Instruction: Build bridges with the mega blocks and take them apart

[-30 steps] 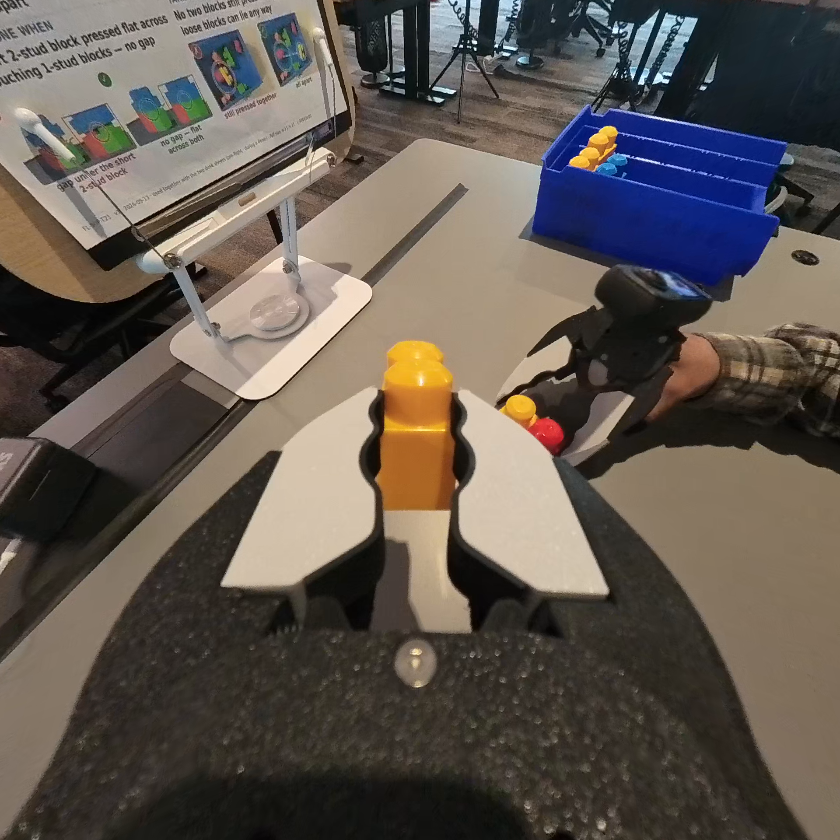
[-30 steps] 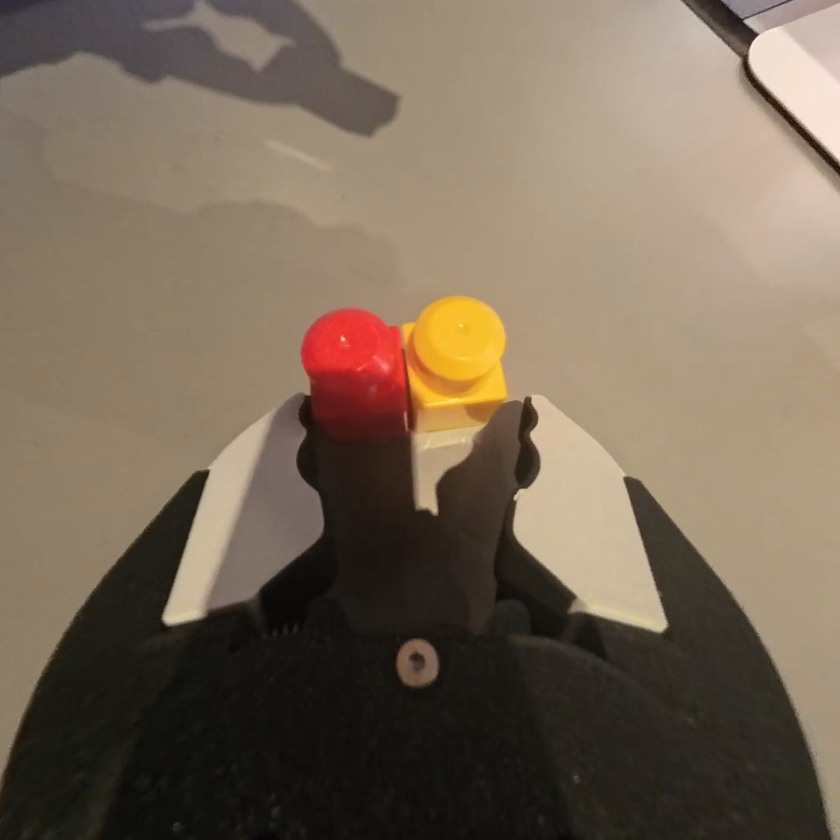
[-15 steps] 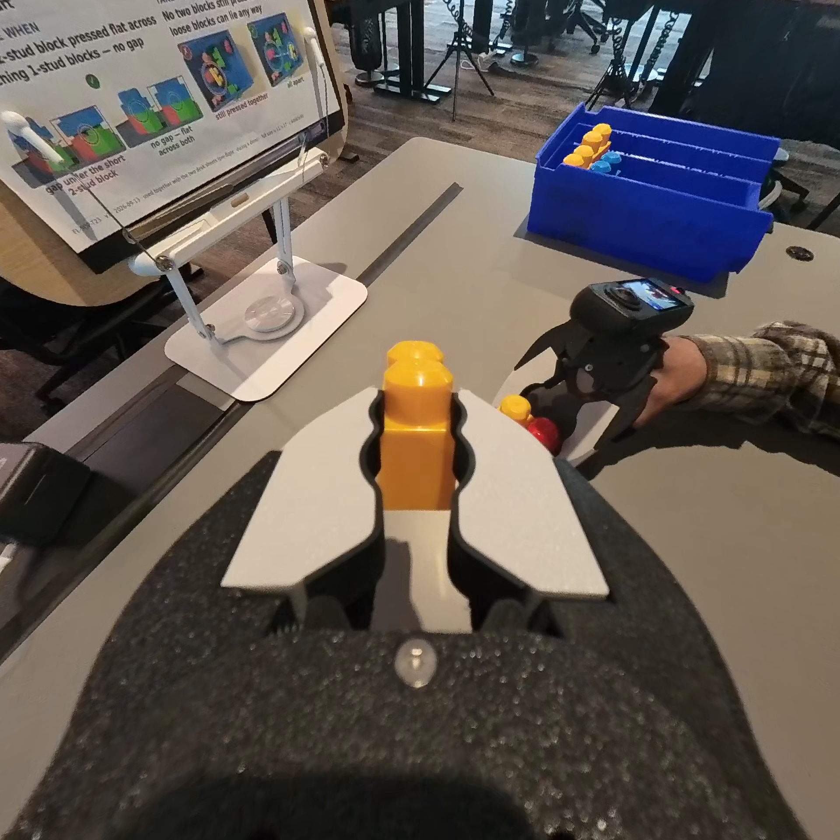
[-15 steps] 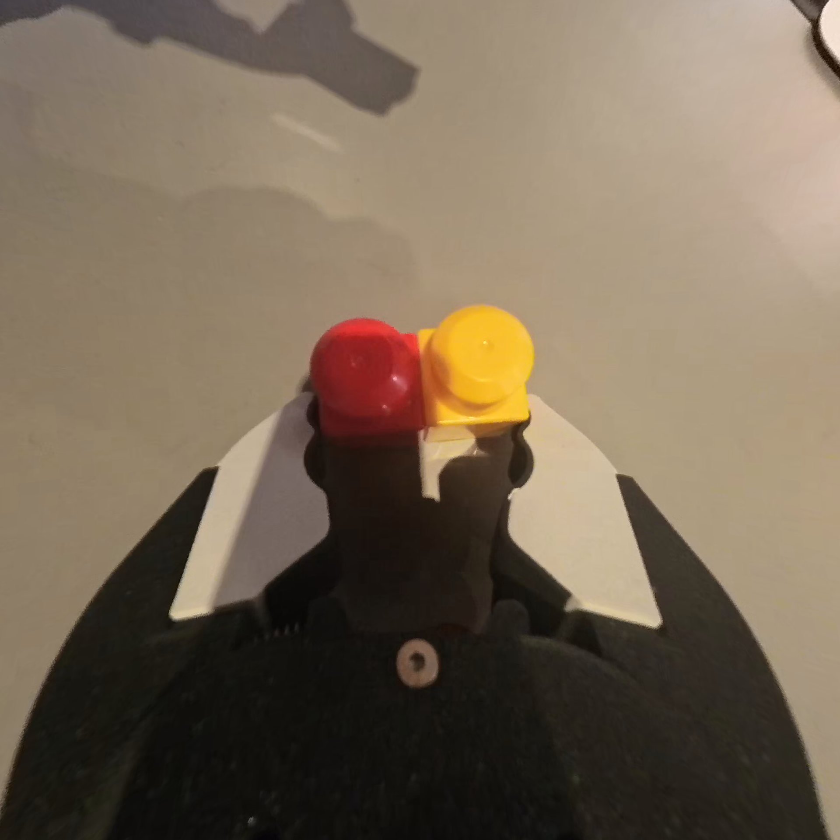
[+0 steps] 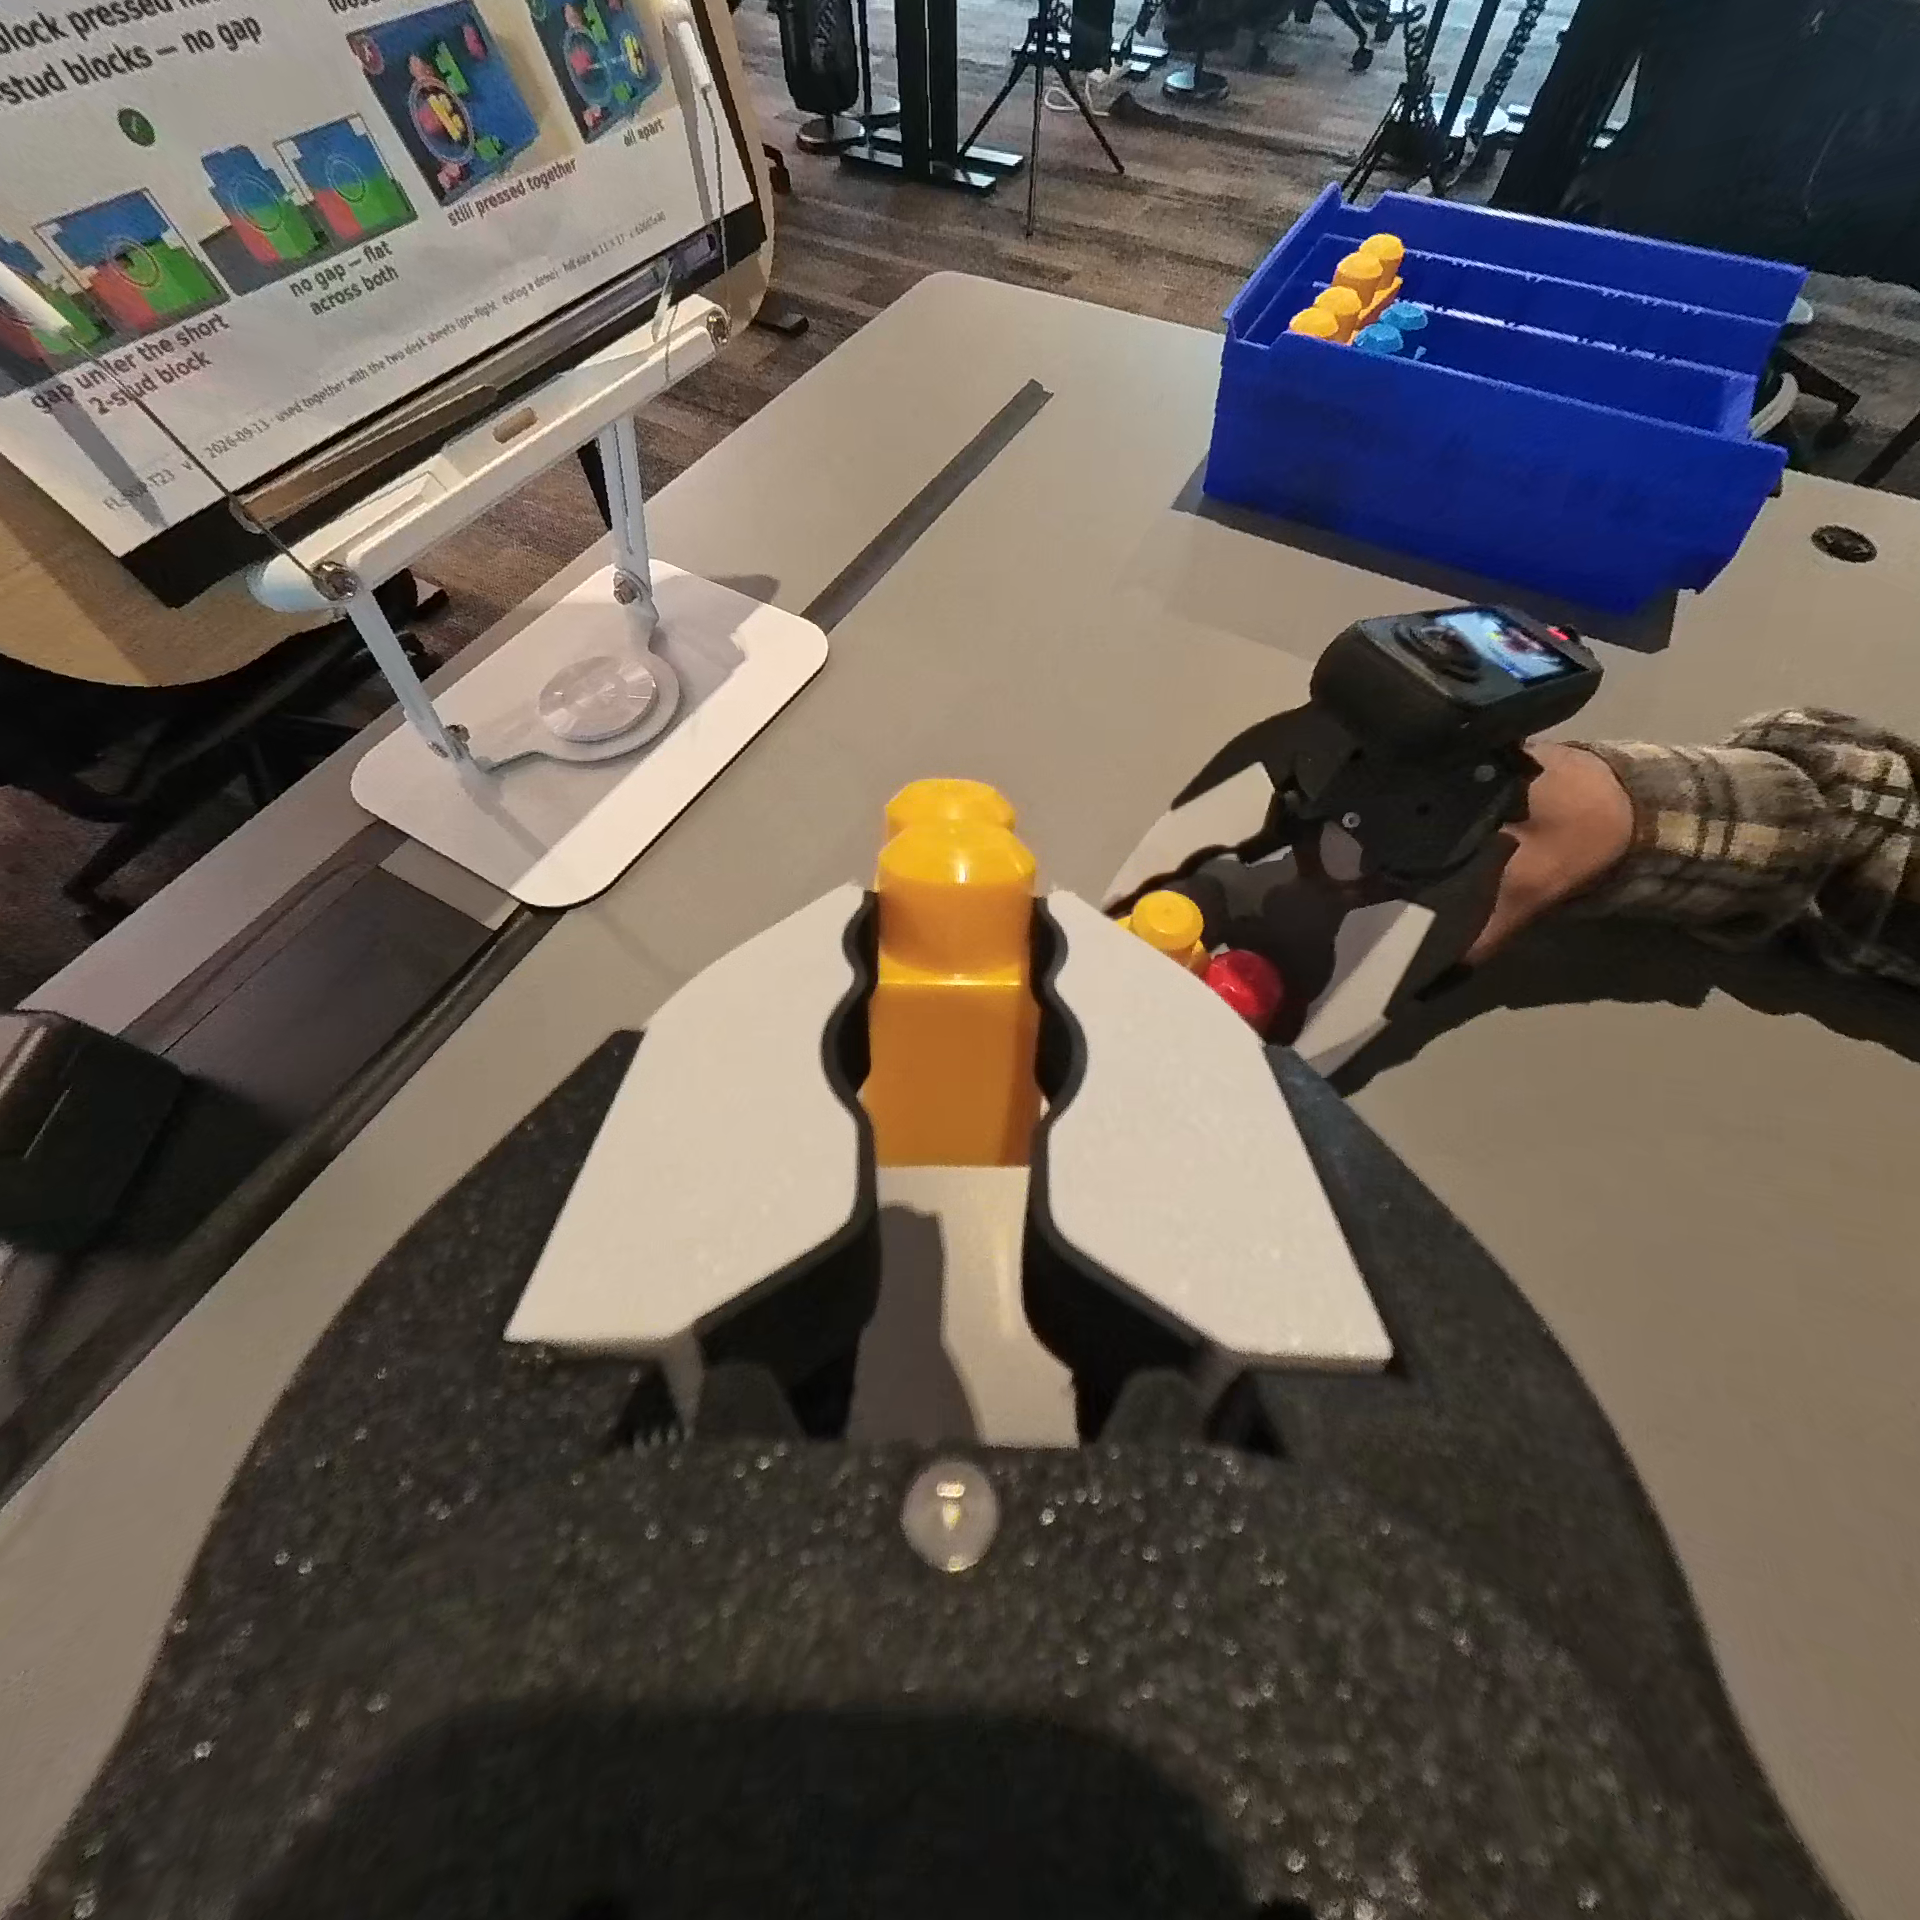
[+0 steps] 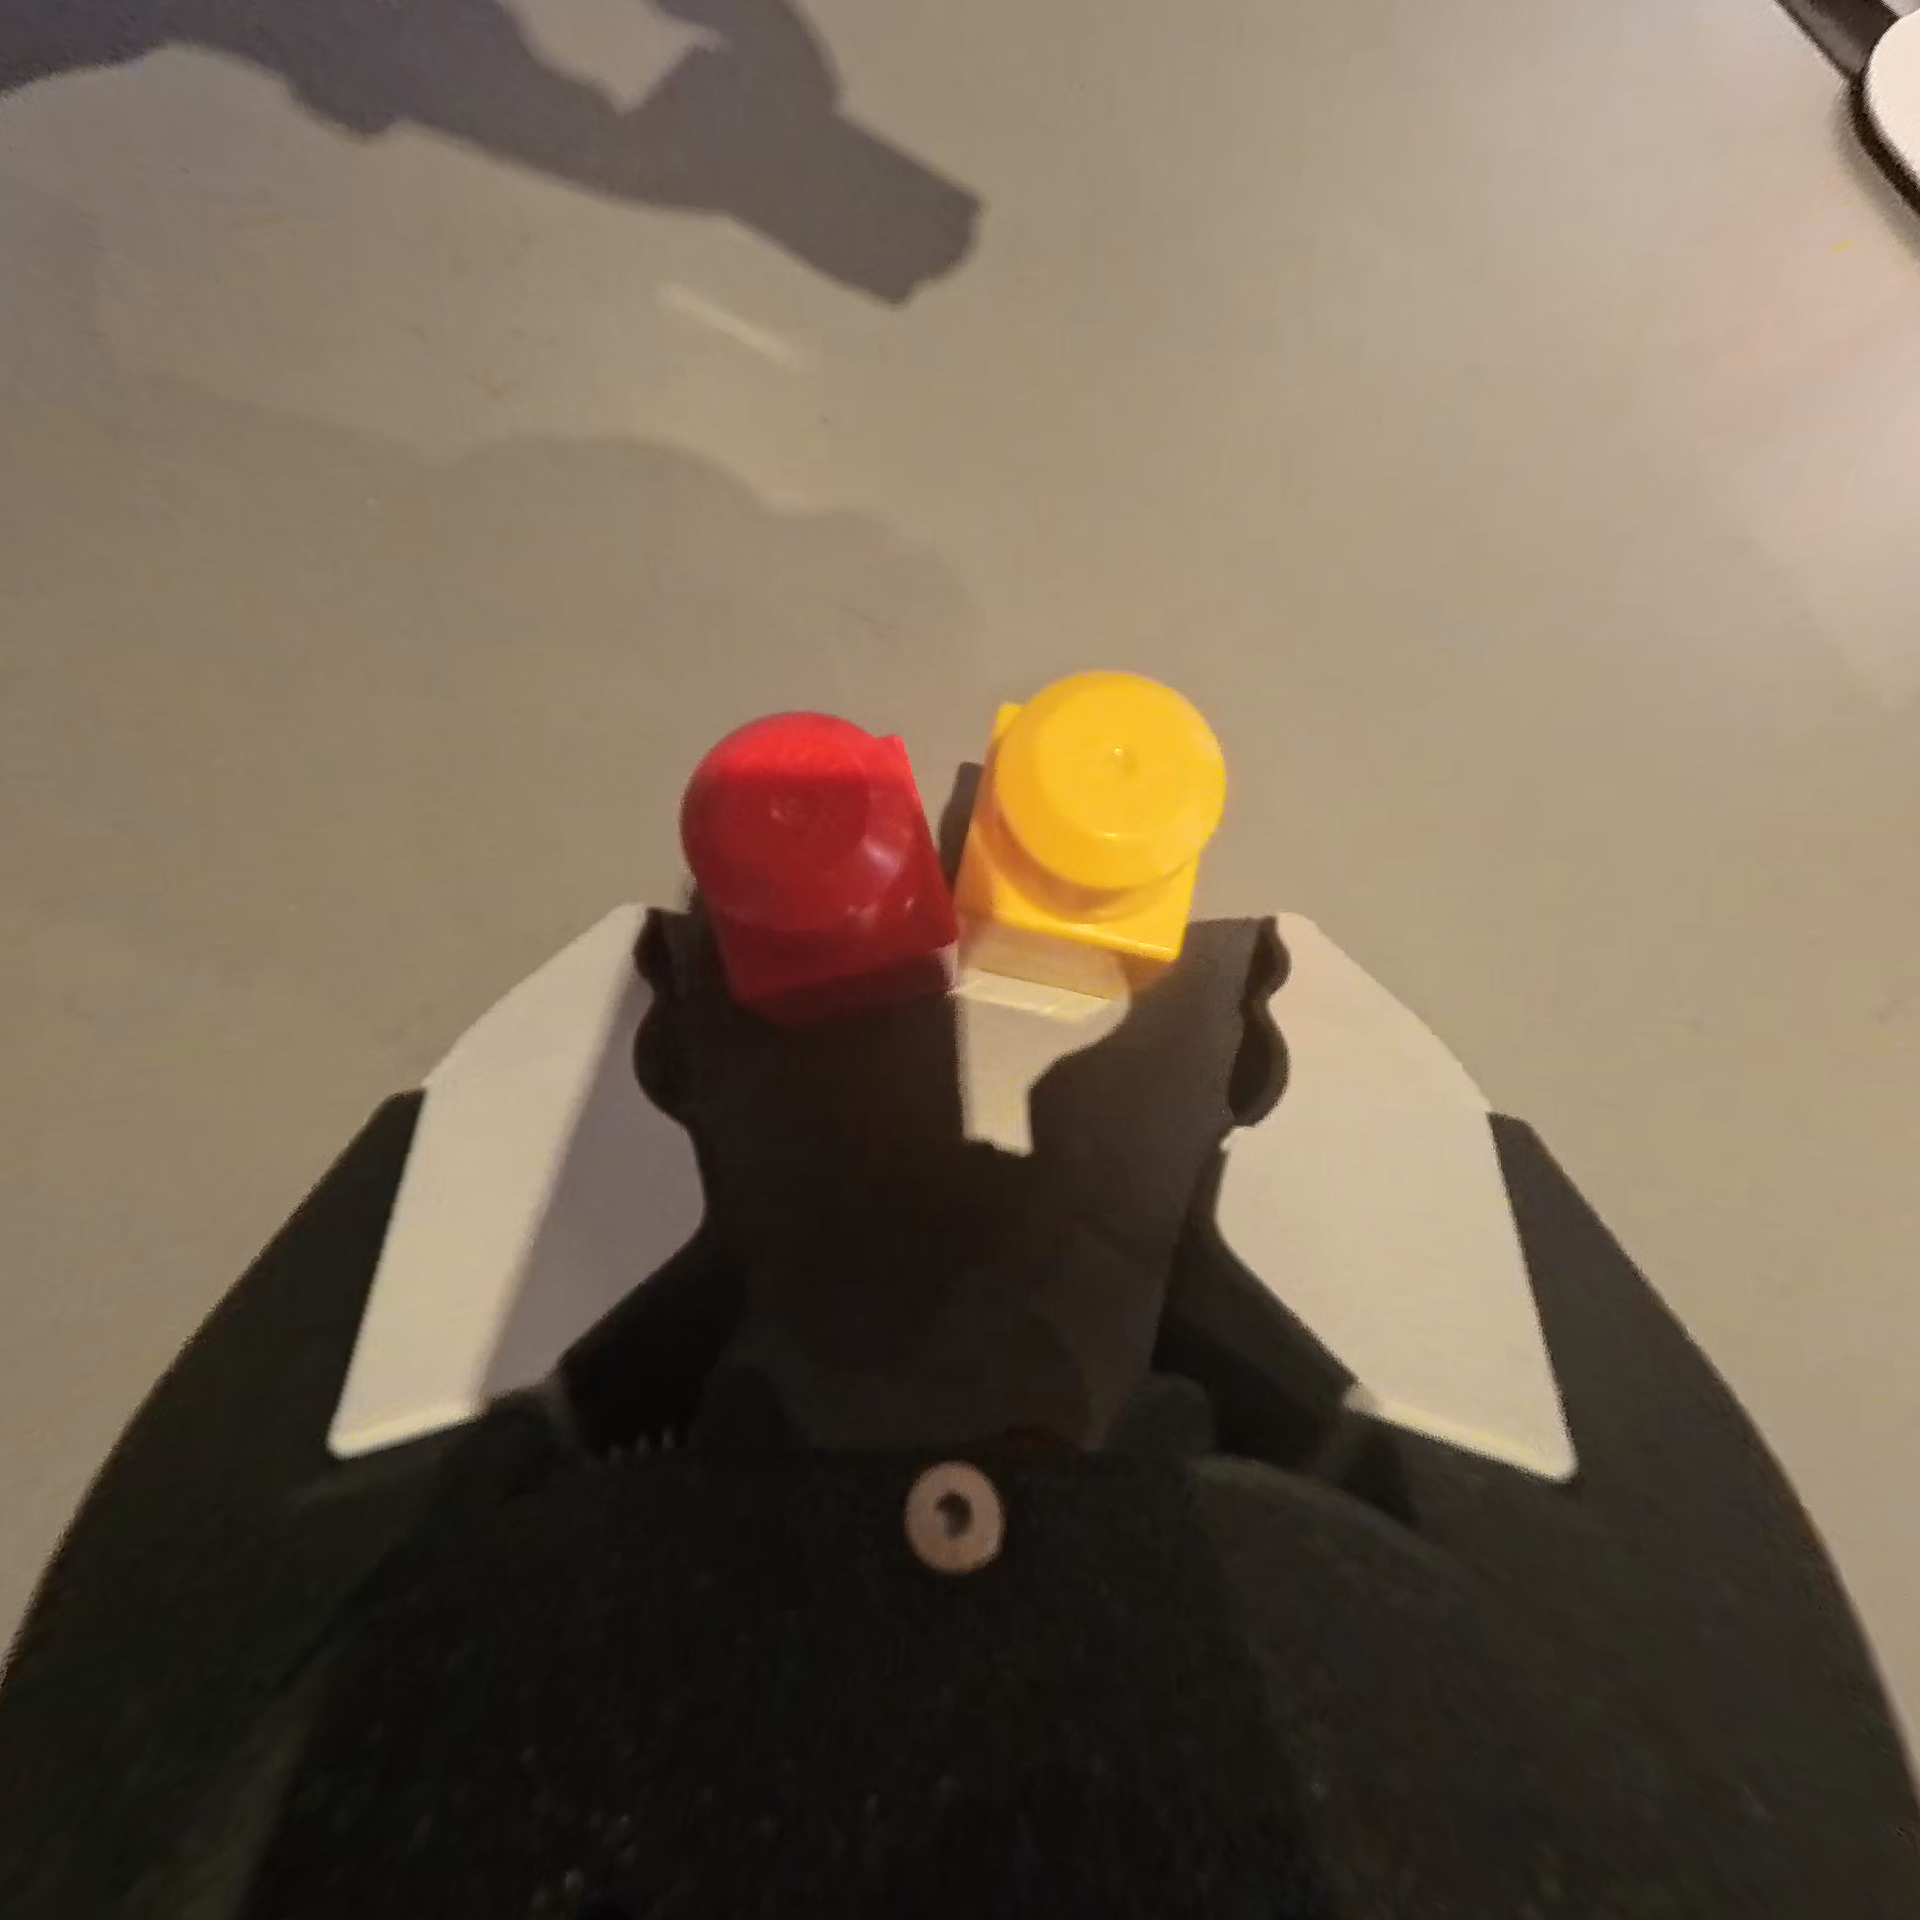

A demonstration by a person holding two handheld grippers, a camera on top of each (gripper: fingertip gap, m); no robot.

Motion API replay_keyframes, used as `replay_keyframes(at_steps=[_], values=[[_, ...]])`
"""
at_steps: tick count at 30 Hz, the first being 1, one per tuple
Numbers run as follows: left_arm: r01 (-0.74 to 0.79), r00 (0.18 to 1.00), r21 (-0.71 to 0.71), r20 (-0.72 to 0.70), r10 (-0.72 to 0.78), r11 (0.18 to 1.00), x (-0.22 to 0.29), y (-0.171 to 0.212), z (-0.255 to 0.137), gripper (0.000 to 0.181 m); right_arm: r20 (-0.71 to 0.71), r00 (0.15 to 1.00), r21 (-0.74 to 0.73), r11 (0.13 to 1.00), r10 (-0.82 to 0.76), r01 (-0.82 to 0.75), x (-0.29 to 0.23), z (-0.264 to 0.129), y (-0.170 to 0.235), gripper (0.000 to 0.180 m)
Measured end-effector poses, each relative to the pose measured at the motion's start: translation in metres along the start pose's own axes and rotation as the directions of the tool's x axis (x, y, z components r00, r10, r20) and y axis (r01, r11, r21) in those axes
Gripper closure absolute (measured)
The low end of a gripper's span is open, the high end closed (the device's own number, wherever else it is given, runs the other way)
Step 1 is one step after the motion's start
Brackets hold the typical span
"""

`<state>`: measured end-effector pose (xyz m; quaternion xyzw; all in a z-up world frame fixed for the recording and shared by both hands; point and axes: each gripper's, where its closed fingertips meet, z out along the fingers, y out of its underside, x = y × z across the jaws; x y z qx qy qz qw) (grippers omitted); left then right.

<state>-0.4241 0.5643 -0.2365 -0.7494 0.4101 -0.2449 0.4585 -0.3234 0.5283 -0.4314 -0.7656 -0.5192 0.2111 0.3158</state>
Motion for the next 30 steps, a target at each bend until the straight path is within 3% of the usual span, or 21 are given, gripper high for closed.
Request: replay_keyframes(at_steps=[5,12,24,30], values=[[-0.008,1.0,-0.006,-0.002,0.008,1.0,0.001,0.001,0.001,0.153,0.007,0.999,0.024,0.999,-0.041,0.04,0.002,0.002,-0.007,0.069],[-0.025,1.0,-0.016,-0.007,0.025,1.0,0.004,0.002,0.003,0.153,0.071,0.991,0.028,0.994,-0.111,0.11,-0.003,0.007,-0.012,0.093],[-0.025,1.0,-0.032,-0.012,0.025,0.999,0.005,0.004,0.008,0.153,0.122,0.971,0.04,0.979,-0.203,0.2,-0.004,0.003,-0.008,0.093],[-0.028,1.0,-0.036,-0.013,0.027,0.999,0.005,0.005,0.009,0.153,0.036,0.987,0.026,0.988,-0.155,0.154,0.004,-0.005,-0.004,0.063]])
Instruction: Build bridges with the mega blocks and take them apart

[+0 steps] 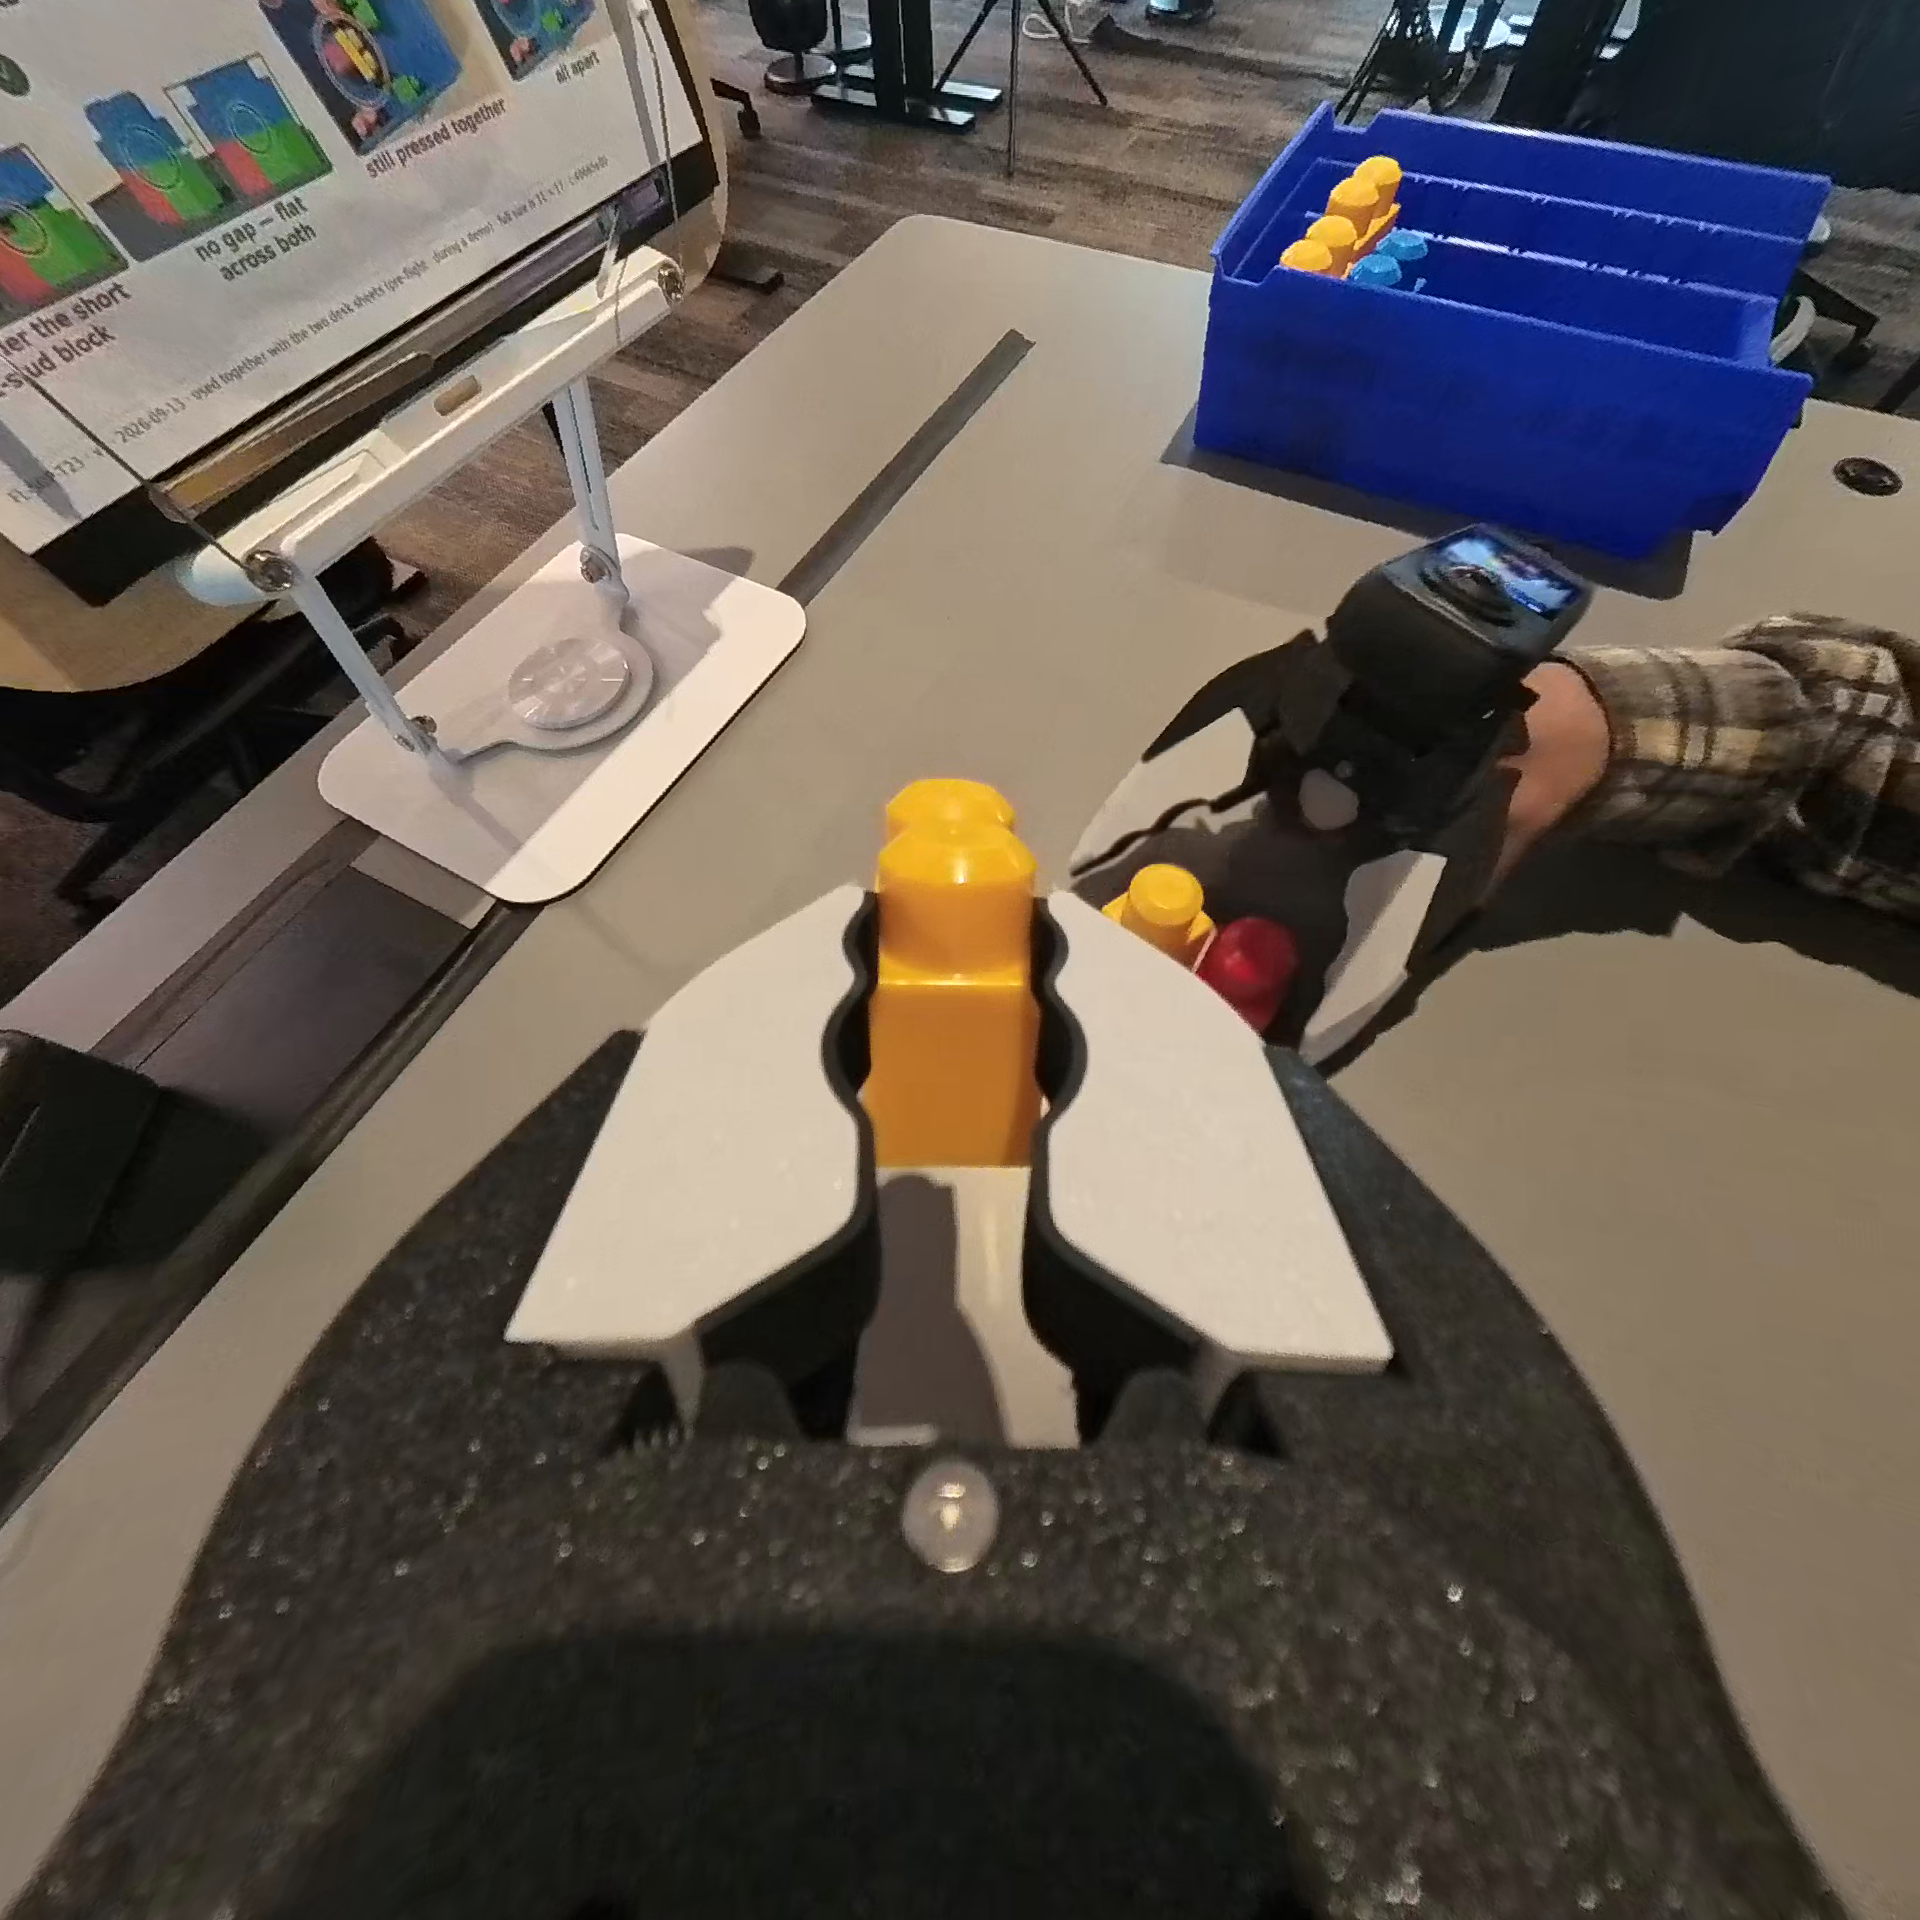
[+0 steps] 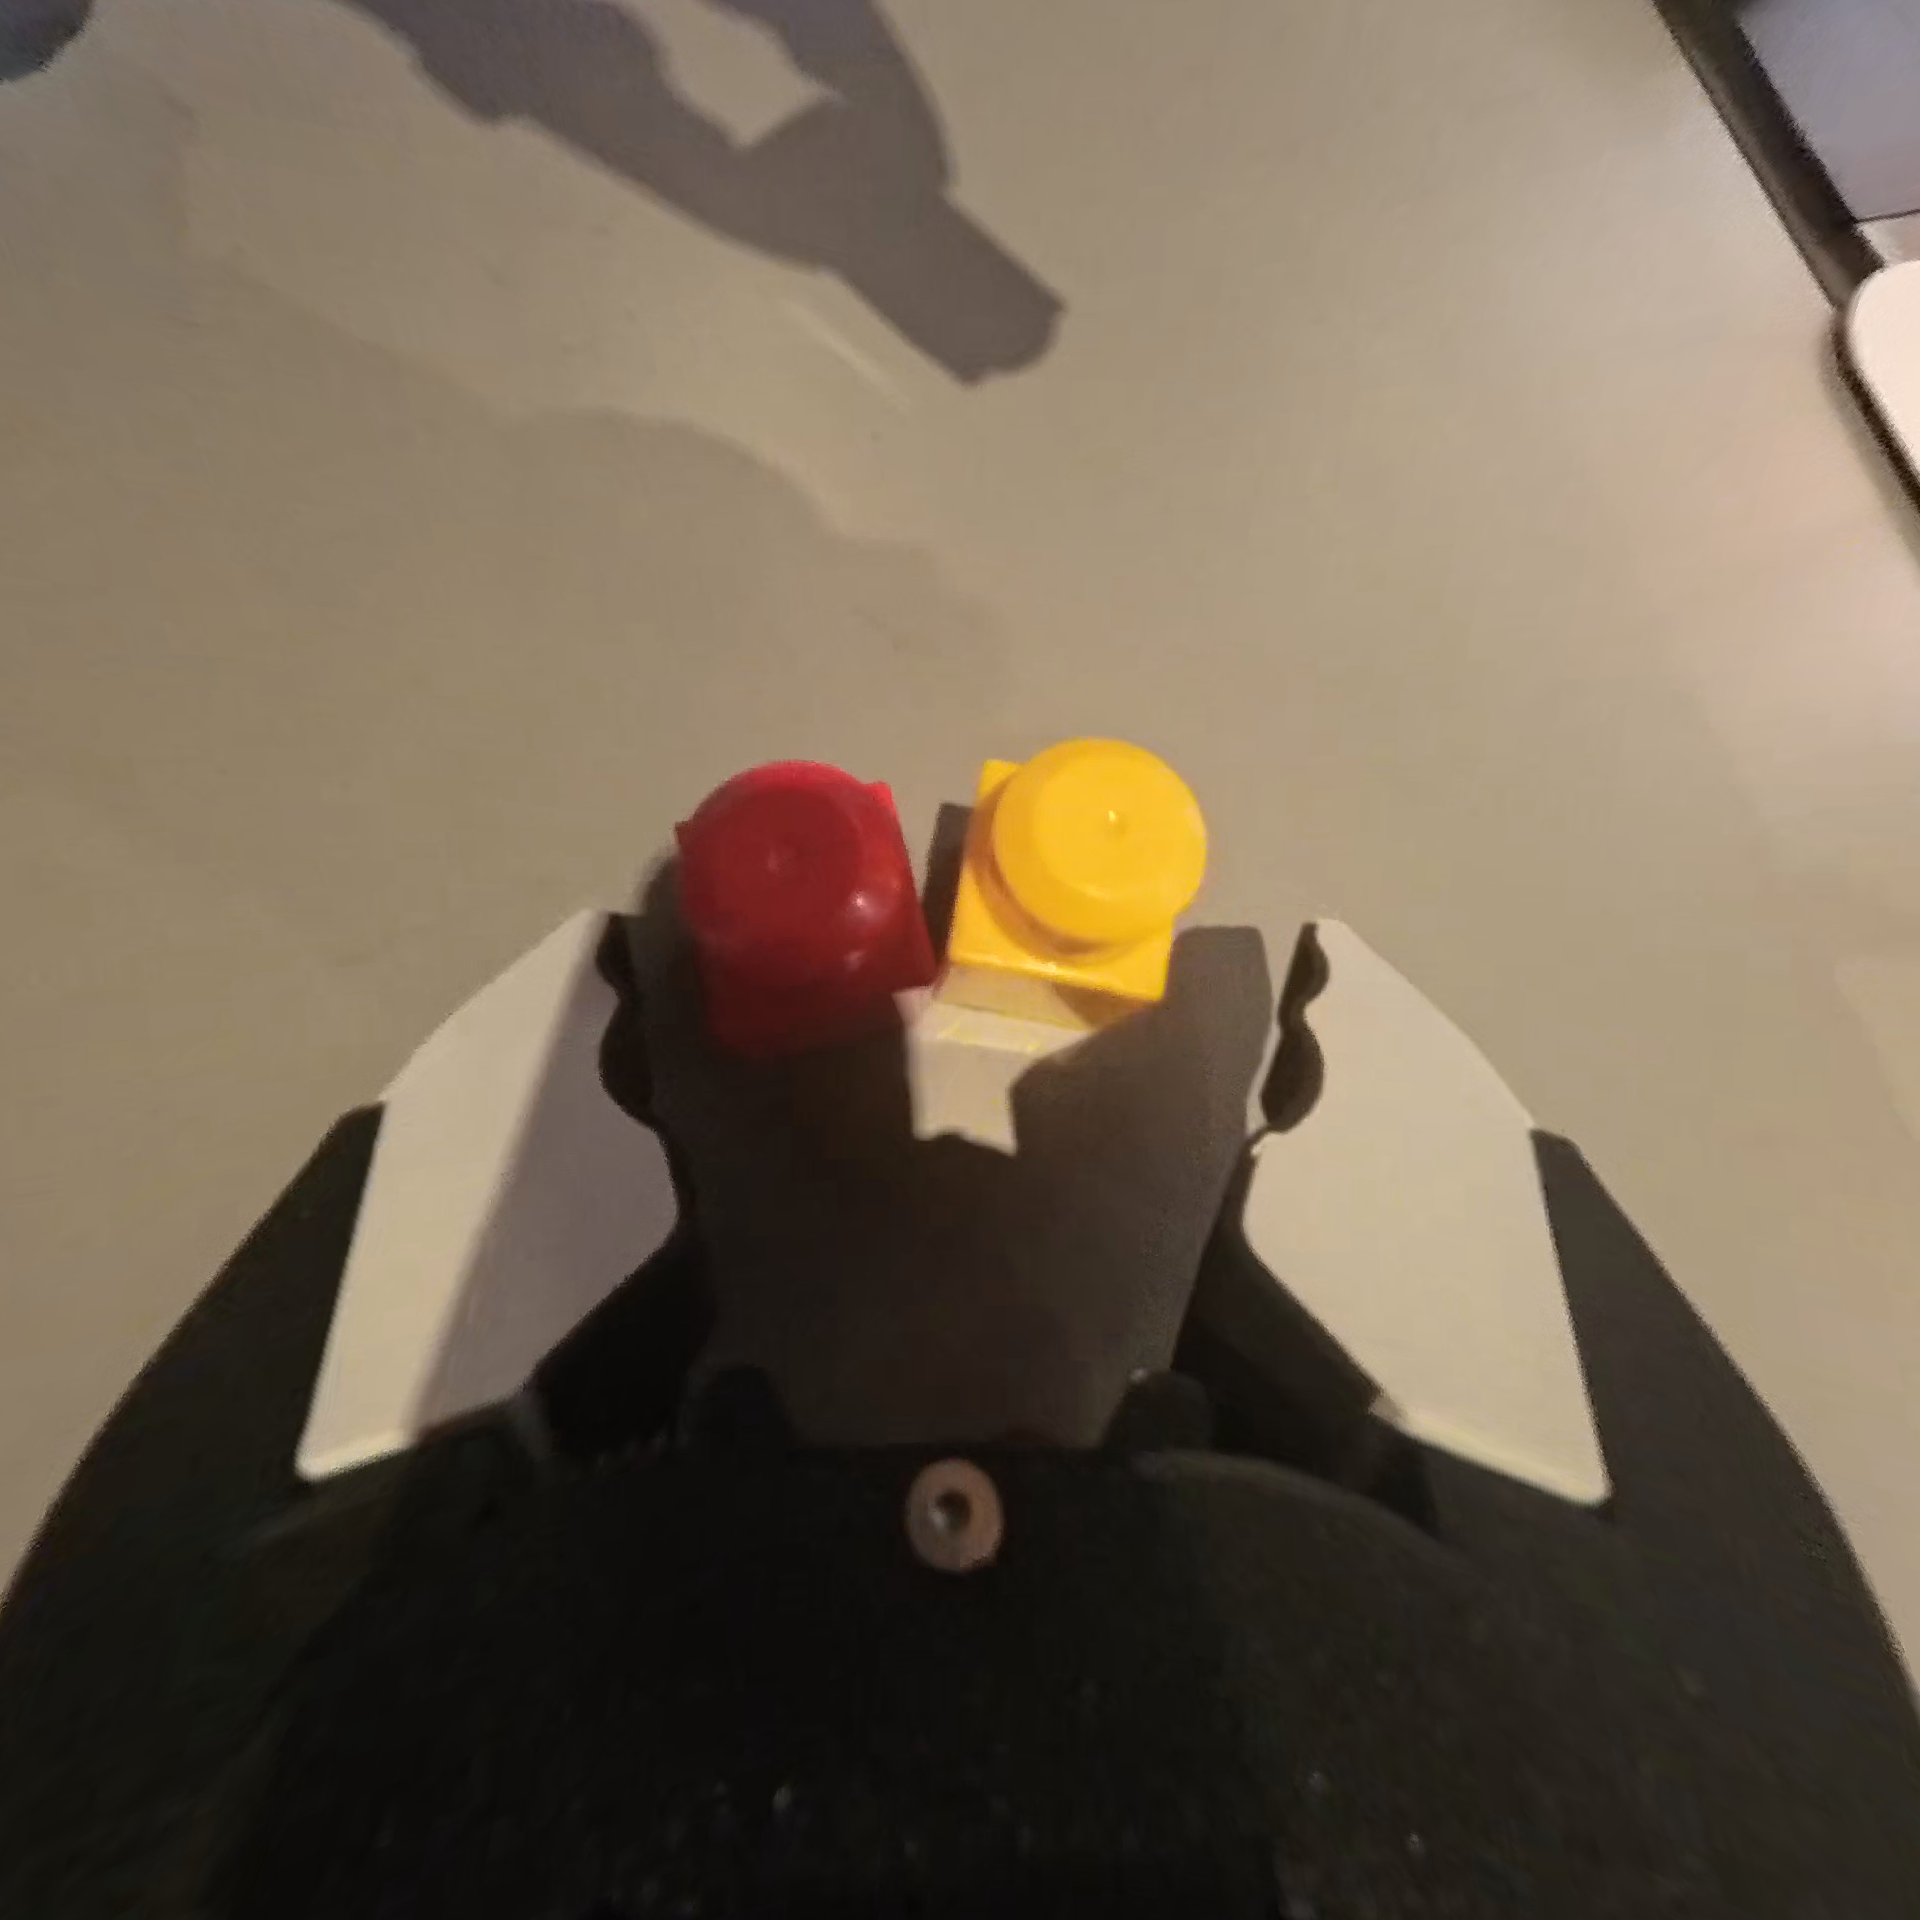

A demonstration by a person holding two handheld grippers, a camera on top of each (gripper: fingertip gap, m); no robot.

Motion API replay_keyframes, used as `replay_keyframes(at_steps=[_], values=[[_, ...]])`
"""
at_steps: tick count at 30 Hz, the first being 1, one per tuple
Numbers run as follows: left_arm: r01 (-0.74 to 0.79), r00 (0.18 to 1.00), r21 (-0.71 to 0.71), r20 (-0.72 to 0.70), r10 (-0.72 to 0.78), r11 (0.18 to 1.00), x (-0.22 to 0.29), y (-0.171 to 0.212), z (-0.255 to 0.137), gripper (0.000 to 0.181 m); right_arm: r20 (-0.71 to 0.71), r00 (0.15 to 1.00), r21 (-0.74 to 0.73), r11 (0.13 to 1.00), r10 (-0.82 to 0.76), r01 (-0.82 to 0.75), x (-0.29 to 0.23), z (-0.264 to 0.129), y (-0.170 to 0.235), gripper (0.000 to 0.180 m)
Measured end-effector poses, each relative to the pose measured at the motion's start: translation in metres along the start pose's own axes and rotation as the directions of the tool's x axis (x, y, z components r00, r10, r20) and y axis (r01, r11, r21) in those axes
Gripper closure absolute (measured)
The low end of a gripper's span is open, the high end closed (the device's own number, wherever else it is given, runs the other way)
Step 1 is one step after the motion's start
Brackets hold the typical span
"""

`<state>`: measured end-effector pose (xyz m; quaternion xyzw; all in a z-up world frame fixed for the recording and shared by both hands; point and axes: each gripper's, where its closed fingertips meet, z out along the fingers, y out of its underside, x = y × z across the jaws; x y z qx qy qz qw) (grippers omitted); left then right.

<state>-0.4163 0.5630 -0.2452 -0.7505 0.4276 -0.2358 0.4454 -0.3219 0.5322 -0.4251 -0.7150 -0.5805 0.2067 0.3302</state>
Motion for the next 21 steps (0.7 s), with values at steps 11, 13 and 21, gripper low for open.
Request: replay_keyframes(at_steps=[11,13,21], values=[[-0.007,1.0,0.002,-0.003,0.007,1.0,0.003,-0.002,-0.001,0.153,-0.307,0.95,0.058,0.997,0.056,-0.04,0.027,-0.015,-0.008,0.045],[-0.008,1.0,0.003,-0.004,0.008,1.0,0.003,-0.002,-0.001,0.153,-0.325,0.944,0.063,0.997,0.058,-0.04,0.029,-0.015,-0.011,0.046],[-0.01,1.0,0.011,-0.003,0.01,1.0,0.003,-0.004,-0.004,0.153,-0.355,0.934,0.068,0.997,0.049,-0.027,0.025,-0.024,-0.017,0.042]])
